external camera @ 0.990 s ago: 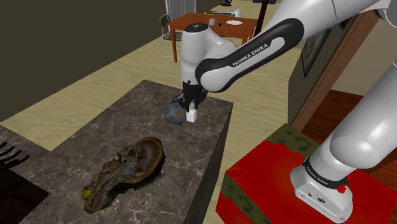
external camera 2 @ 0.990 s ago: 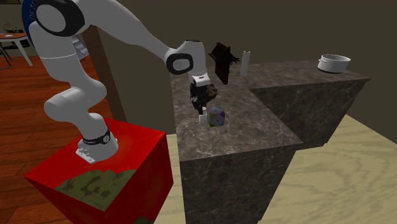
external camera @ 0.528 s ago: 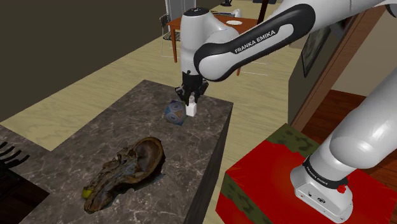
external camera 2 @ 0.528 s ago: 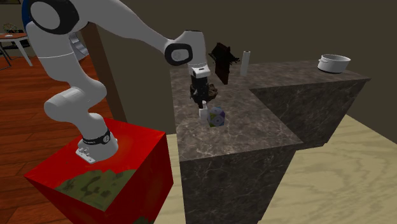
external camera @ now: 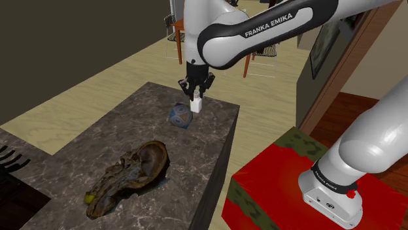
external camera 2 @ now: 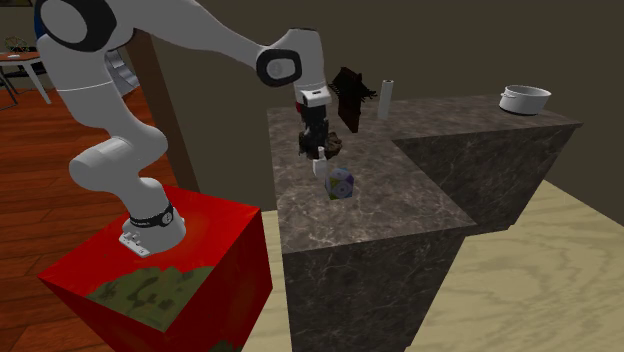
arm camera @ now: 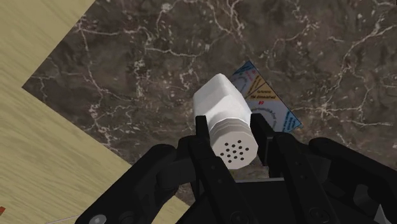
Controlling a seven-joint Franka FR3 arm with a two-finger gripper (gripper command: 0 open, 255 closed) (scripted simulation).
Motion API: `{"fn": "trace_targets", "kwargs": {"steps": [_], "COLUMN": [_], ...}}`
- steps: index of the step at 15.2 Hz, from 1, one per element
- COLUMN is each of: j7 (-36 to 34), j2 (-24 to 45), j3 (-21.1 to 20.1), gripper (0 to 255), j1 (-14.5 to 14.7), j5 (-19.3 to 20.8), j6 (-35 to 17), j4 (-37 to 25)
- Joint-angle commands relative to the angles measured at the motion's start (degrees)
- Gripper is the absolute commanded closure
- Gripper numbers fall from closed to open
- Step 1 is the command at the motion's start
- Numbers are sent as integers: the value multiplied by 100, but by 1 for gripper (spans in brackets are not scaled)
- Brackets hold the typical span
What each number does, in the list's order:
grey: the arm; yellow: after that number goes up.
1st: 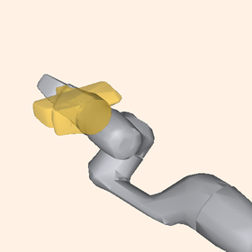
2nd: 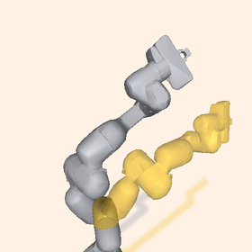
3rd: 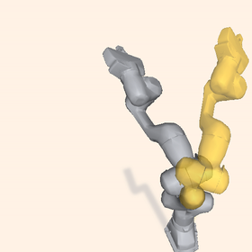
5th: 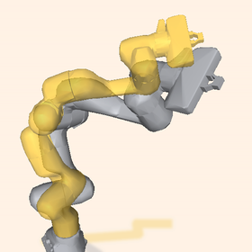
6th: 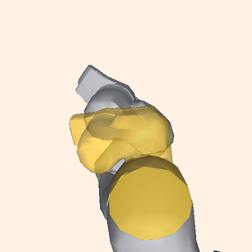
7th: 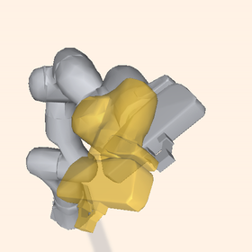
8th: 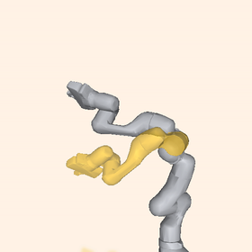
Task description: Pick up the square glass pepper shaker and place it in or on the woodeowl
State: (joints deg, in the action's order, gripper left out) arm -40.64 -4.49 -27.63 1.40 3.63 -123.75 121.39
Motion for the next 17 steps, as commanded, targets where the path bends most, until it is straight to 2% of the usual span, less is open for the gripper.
{"fn": "trace_targets", "kwargs": {"steps": [1, 14, 17], "j7": [51, 201, -277], "j2": [-40, -243, -21], "j3": [18, 64, -202], "gripper": [255, 255, 255], "j1": [-10, -17, 152], "j5": [-30, -160, -23], "j6": [155, 1082, 1217], "j4": [-120, -873, -1174]}}
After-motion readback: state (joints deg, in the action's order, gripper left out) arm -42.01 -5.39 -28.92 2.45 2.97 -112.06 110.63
